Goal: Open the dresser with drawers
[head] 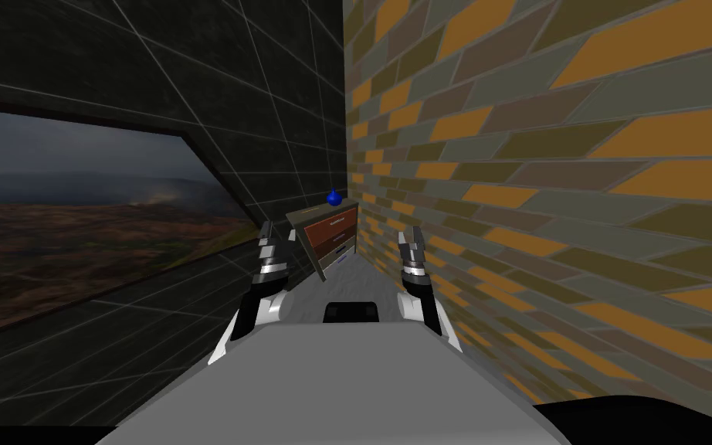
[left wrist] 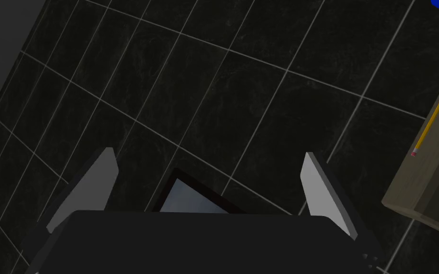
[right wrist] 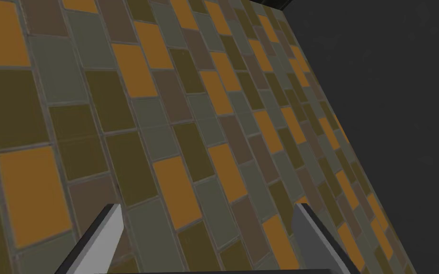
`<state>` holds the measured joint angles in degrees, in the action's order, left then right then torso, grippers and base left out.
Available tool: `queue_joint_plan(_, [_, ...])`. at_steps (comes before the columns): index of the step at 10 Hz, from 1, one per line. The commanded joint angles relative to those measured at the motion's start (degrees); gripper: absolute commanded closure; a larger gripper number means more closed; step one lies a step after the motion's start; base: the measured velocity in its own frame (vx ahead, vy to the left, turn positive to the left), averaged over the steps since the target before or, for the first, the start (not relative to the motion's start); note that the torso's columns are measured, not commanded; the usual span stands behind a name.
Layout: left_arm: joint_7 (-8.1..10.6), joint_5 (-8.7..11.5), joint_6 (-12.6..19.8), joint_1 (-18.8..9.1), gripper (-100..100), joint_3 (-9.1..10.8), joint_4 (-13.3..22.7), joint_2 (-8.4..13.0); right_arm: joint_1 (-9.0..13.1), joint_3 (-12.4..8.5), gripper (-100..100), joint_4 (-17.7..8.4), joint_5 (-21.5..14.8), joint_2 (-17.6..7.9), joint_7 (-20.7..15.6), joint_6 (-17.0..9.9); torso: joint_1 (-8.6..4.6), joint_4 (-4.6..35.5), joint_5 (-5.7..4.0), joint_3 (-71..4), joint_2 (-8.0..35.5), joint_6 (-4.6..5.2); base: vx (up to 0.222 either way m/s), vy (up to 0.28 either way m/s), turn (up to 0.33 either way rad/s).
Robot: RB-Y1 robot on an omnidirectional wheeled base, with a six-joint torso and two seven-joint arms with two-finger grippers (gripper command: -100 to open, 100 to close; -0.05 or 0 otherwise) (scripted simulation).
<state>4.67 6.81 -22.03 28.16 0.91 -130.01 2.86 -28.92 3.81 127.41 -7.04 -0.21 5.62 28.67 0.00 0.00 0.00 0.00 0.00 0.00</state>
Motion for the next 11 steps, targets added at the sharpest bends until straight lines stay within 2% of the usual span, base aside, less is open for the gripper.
queue_joint_plan(1, [0.00,0.0,0.0,0.0,0,0.00,0.0,0.0,0.0,0.0,0,0.0,0.0,0.0,0.0,0.0,0.00,2.3,0.00,-4.7,2.3,0.00,0.000,0.000,0.000])
queue_joint_plan(9, [0.00,0.0,0.0,0.0,0,0.00,0.0,0.0,0.0,0.0,0,0.0,0.0,0.0,0.0,0.0,0.00,35.4,0.00,-70.7,35.4,0.00,0.000,0.000,0.000])
queue_joint_plan(10, [0.08,-0.1,0.7,-0.5,-100,-0.36,0.7,2.1,0.0,0.0,0,0.0,0.0,0.0,0.0,0.0,0.00,39.6,0.00,-79.2,39.6,0.00,0.049,0.019,-0.079])
queue_joint_plan(11, [0.16,-0.2,1.3,-0.9,-100,-0.71,1.3,3.0,0.0,0.0,0,0.0,0.0,0.0,0.0,0.0,0.07,41.5,0.02,-83.2,41.4,0.01,0.097,0.055,-0.106])
